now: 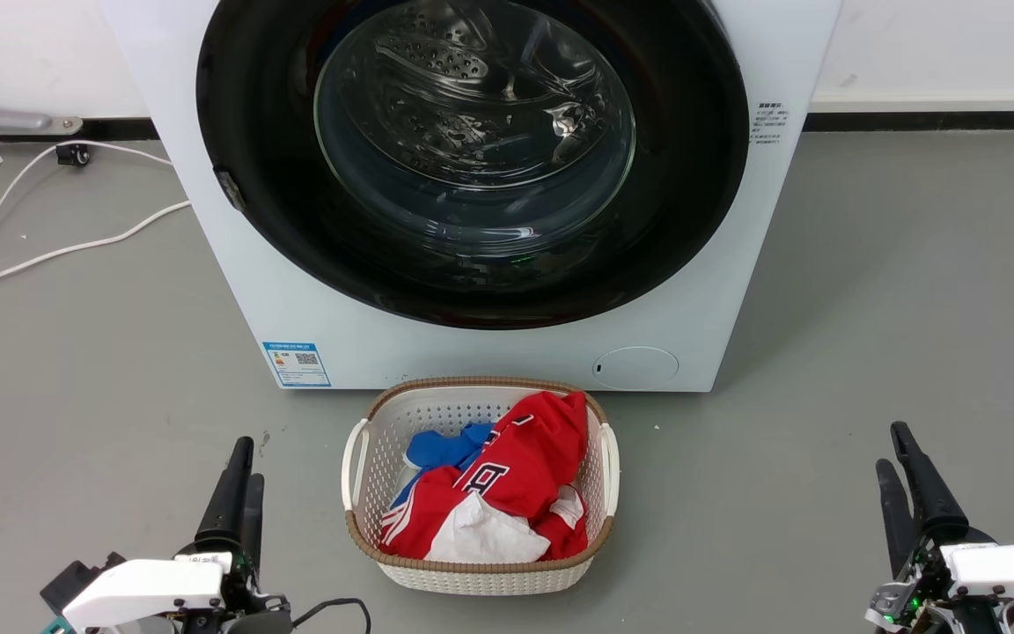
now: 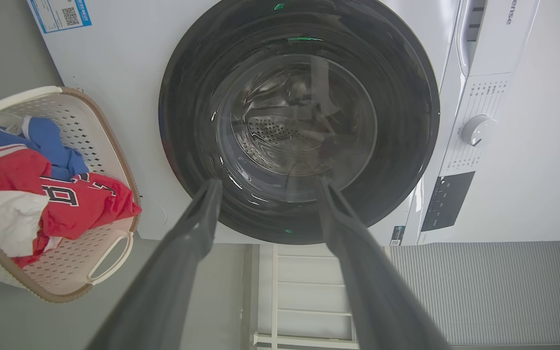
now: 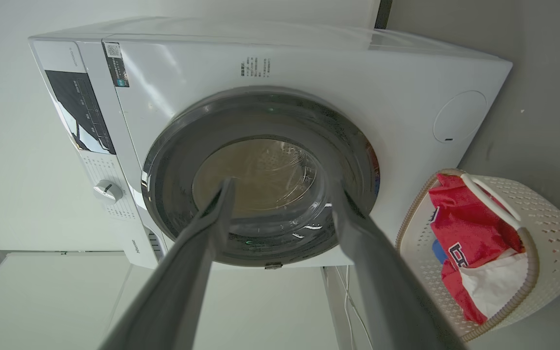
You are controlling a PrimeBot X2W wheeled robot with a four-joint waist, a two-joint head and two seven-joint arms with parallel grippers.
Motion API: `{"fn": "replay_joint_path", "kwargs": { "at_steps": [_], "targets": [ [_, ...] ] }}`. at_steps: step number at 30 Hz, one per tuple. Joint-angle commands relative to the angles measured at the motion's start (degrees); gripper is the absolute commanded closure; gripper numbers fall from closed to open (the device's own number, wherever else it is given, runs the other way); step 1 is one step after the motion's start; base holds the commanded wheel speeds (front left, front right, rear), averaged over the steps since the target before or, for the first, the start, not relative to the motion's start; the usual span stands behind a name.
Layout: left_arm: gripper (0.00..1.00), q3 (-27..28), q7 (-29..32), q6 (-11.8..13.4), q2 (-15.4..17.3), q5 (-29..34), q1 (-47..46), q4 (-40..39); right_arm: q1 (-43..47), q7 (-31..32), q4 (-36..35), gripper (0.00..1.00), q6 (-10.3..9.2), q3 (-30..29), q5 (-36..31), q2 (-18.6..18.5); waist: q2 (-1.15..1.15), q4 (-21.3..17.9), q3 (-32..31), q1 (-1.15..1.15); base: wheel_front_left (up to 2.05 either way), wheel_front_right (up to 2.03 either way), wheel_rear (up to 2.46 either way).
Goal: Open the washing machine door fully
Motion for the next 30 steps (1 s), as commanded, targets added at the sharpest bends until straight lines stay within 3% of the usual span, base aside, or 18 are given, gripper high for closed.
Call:
{"fn": "replay_joint_path", "kwargs": {
  "at_steps": [1, 20, 30],
  "targets": [
    [0.00, 0.4, -0.9, 0.3, 0.2, 3.0, -0.6, -1.9, -0.4, -0.9, -2.0, 0.00, 0.06, -0.5, -3.5, -0.2, -0.01, 0.0, 0.0, 0.00, 0.00, 0.00, 0.00],
    [0.00, -3.2, -5.3, 6.3, 0.2, 27.5, 0.7, -9.0, 1.7, -5.2, -11.0, 0.00, 0.08, 0.5, -28.9, -0.1, -0.01, 0.1, 0.3, 0.00, 0.00, 0.00, 0.00],
    [0.00, -5.9, -7.4, 8.2, 0.5, 39.2, 1.5, -10.7, 3.3, -7.3, -14.4, 0.00, 0.09, 2.2, -43.2, -0.1, -0.01, 0.2, 0.2, 0.00, 0.00, 0.00, 0.00]
  ]
}}
